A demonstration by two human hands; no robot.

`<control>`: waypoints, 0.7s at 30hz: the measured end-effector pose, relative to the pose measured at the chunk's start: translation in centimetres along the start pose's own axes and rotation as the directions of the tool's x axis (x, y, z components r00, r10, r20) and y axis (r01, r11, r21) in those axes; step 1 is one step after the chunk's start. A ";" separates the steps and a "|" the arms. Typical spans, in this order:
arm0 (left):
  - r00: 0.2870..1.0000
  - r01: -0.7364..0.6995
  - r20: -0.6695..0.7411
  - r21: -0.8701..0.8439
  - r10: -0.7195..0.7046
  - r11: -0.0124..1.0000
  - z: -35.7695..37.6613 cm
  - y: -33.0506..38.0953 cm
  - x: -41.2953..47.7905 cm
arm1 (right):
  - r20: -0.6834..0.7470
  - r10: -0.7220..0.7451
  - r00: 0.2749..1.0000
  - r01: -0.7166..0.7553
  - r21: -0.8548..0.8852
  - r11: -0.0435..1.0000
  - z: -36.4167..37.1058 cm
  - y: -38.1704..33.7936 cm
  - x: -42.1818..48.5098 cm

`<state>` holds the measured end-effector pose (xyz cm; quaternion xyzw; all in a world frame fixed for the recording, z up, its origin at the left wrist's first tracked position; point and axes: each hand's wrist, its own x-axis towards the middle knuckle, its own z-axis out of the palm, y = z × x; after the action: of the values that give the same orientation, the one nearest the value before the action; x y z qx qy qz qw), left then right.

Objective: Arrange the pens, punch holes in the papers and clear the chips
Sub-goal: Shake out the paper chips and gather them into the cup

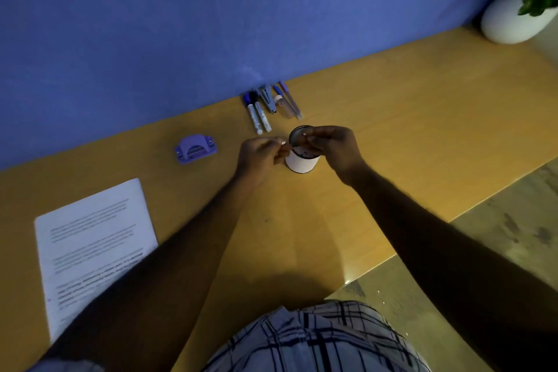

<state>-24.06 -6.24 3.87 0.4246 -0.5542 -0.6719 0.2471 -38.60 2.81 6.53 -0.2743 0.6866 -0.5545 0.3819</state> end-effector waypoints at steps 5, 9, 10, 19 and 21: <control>0.984 -0.178 0.062 0.473 0.169 0.863 2.9 1.4 3.3 | 0.050 -0.147 0.988 0.145 -0.645 0.750 -2.5 -0.4 2.8; 0.970 -0.239 0.117 0.616 0.213 0.750 3.7 1.1 4.2 | 0.096 -0.163 0.982 0.175 -0.786 0.593 -2.9 -0.6 3.5; 0.967 -0.249 0.128 0.642 0.218 0.725 3.8 1.0 4.4 | 0.103 -0.173 0.979 0.184 -0.806 0.563 -3.0 -0.6 3.5; 0.946 -0.298 0.287 0.598 0.149 0.744 4.0 1.4 4.8 | 0.154 -0.188 0.970 0.231 -0.824 0.517 -3.2 -0.6 3.7; 0.942 -0.280 0.315 0.562 0.112 0.778 3.9 1.6 4.9 | 0.164 -0.186 0.969 0.241 -0.799 0.551 -3.2 -0.6 3.5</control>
<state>-30.09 -8.50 4.08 0.3267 -0.8073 -0.4826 0.0932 -43.23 1.66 6.63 -0.5163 0.8135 -0.2118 0.1641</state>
